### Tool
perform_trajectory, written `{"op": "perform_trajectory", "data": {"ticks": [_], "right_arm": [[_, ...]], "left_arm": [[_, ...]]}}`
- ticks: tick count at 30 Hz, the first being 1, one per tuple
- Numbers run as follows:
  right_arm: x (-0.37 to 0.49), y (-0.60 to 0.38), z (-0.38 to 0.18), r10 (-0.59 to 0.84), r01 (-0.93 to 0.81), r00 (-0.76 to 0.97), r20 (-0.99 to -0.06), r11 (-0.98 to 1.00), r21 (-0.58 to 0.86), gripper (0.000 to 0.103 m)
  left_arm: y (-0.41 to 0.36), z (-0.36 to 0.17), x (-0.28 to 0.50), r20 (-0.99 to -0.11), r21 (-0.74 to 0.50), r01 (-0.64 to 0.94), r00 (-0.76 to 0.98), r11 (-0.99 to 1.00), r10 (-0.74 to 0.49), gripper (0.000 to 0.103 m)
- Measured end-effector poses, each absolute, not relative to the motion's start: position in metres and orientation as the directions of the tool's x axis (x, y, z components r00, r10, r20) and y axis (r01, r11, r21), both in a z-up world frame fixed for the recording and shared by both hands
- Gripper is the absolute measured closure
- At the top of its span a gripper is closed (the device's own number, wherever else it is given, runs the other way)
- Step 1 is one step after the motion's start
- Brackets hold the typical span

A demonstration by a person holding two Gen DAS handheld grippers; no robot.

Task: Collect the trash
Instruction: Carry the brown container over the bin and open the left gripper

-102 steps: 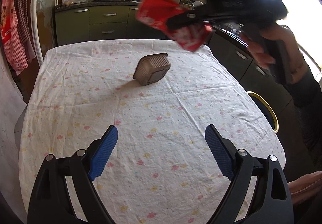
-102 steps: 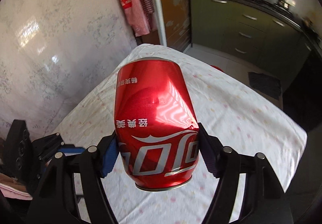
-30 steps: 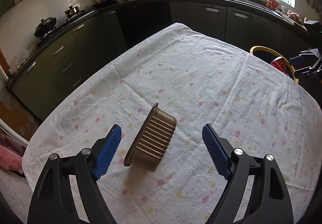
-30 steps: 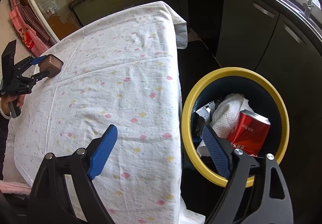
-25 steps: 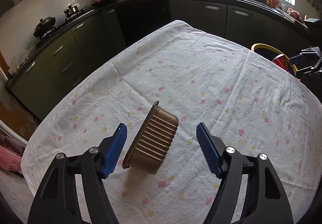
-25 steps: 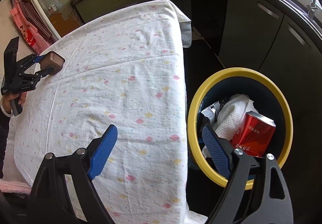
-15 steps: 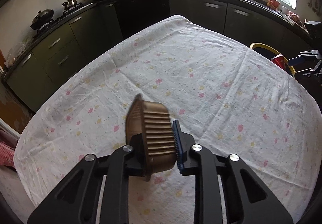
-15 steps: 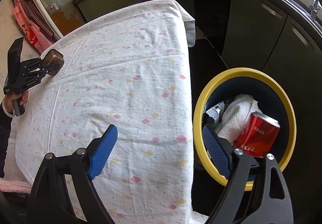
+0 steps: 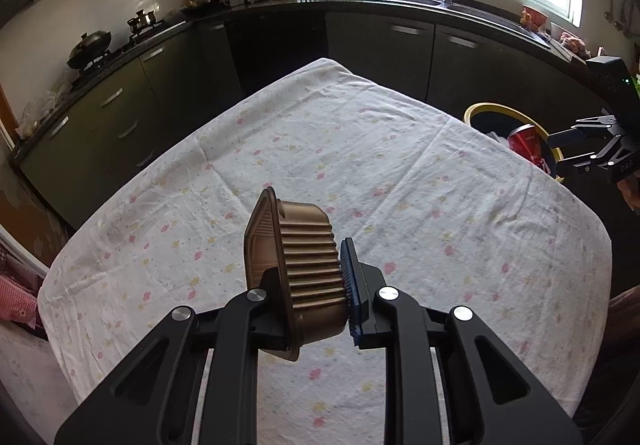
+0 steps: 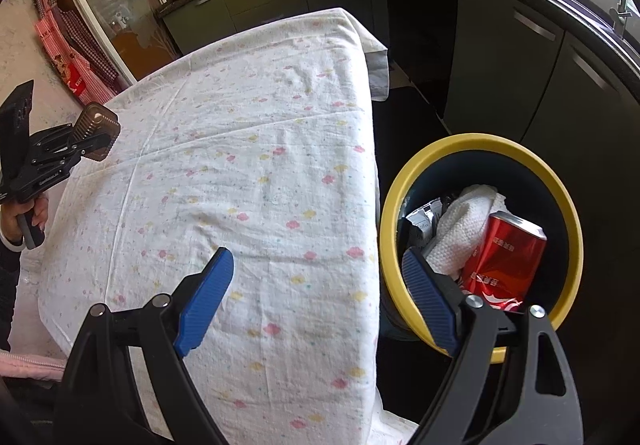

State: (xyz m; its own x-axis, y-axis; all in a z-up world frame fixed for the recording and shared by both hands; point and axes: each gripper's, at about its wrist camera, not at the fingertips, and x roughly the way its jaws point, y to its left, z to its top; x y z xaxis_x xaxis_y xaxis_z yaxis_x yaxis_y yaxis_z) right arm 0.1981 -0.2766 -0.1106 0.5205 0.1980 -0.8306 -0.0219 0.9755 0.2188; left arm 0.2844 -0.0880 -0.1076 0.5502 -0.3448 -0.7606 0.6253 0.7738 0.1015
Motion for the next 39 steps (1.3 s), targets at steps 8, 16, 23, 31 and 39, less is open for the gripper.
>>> {"op": "perform_trajectory", "data": {"ticks": [8, 16, 23, 31, 39], "right_arm": [[0.160, -0.307, -0.097, 0.168, 0.014, 0.575, -0.801, 0.977, 0.215, 0.021], [0.096, -0.385, -0.101, 0.081, 0.173, 0.610, -0.788, 0.957, 0.233, 0.021], [0.056, -0.441, -0.118, 0.052, 0.284, 0.622, -0.781, 0.915, 0.287, 0.021], [0.048, -0.467, -0.140, 0.085, 0.306, 0.620, -0.780, 0.889, 0.340, 0.021], [0.053, -0.466, -0.146, 0.117, 0.281, 0.625, -0.771, 0.889, 0.363, 0.021]], "left_arm": [[-0.165, -0.073, 0.244, -0.750, 0.105, 0.711, 0.516, 0.696, -0.414, 0.083], [-0.292, -0.068, 0.224, -0.753, 0.083, 0.850, 0.395, 0.520, -0.526, 0.083], [-0.405, -0.086, 0.246, -0.781, 0.001, 0.900, 0.273, 0.436, -0.562, 0.083], [-0.485, -0.140, 0.292, -0.835, -0.080, 0.861, 0.218, 0.502, -0.506, 0.074], [-0.499, -0.173, 0.306, -0.857, -0.133, 0.797, 0.206, 0.589, -0.472, 0.041]]}}
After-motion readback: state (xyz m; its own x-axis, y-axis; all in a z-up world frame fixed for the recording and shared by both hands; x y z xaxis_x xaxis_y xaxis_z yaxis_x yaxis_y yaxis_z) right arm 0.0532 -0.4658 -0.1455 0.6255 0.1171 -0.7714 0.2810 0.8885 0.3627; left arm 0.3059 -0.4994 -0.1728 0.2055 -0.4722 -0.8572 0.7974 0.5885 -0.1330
